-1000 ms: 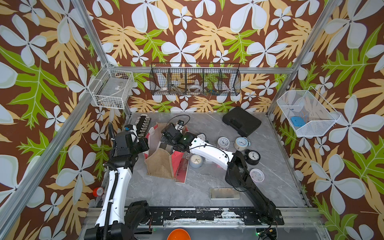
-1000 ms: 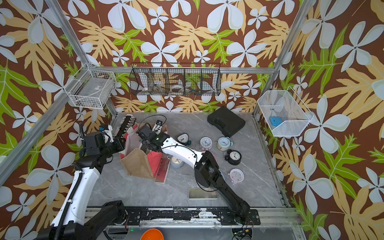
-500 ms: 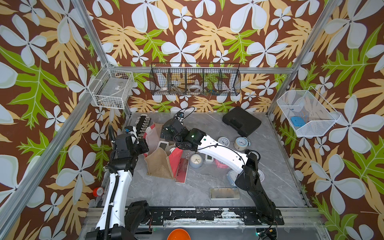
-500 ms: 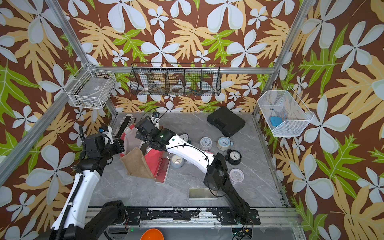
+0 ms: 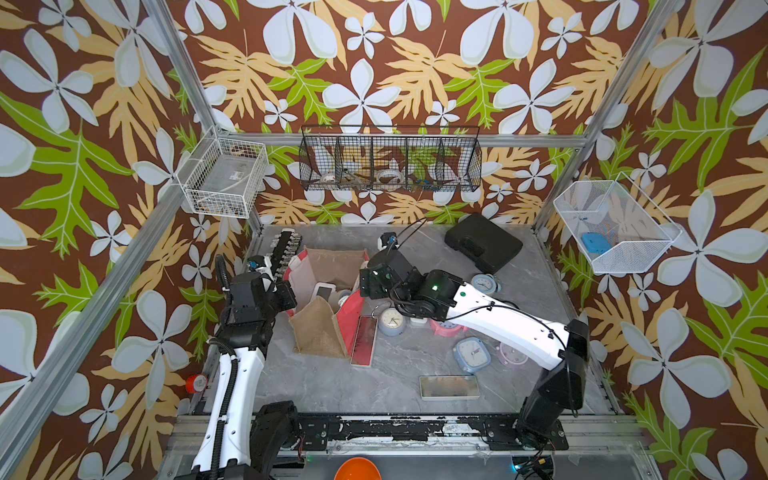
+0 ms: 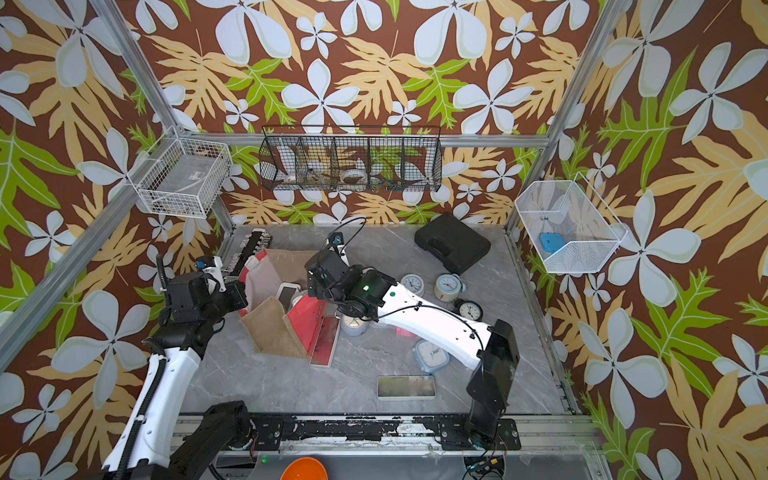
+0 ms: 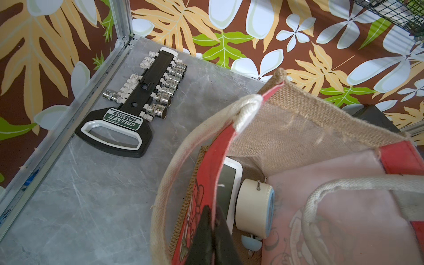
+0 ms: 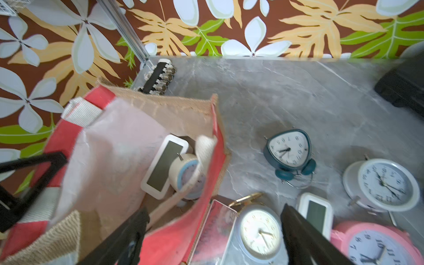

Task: Put the alarm clock into the canvas bag
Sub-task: Pick up the alarm from the center of the board.

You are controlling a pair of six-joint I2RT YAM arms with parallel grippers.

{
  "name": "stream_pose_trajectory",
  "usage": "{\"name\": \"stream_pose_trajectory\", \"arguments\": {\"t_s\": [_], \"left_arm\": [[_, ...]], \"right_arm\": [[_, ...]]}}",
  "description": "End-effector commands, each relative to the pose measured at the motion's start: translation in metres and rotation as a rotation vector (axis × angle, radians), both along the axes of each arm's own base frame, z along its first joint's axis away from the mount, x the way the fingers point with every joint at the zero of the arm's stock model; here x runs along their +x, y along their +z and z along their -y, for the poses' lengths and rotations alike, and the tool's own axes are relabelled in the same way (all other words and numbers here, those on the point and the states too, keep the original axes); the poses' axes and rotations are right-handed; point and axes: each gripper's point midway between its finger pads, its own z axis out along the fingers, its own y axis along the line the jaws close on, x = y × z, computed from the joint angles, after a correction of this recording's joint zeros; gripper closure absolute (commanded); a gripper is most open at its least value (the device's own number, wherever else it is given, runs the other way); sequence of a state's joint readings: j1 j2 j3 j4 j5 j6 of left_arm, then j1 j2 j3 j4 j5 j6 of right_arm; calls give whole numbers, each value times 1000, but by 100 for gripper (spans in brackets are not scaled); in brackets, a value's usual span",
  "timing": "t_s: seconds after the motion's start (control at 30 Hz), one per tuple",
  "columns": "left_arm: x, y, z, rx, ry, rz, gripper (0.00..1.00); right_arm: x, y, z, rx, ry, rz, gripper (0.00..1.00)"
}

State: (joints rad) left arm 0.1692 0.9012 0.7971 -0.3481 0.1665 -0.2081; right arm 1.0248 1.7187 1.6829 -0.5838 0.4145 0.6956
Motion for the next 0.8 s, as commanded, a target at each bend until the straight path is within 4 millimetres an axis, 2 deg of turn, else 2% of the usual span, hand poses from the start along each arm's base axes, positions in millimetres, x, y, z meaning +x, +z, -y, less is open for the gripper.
{"name": "stream_pose_trajectory", "arguments": {"t_s": [0.0, 0.13, 0.3, 0.47, 0.77], "left_arm": [[-4, 4, 2, -32, 10, 1, 100], [-10, 4, 1, -30, 20, -29, 100], [-11, -5, 2, -18, 9, -7, 100], [-10, -10, 6, -27, -16, -4, 100], [-8, -11, 6, -27, -15, -8, 100]], "right_arm": [[-15, -11, 9, -6, -1, -10, 11], [-37, -51, 12, -41, 14, -83, 12], [-60, -106, -2, -109, 53, -179, 14], [-78, -151, -20, -158, 79, -248, 14], [-96, -196, -37, -163, 75, -297, 17]]}}
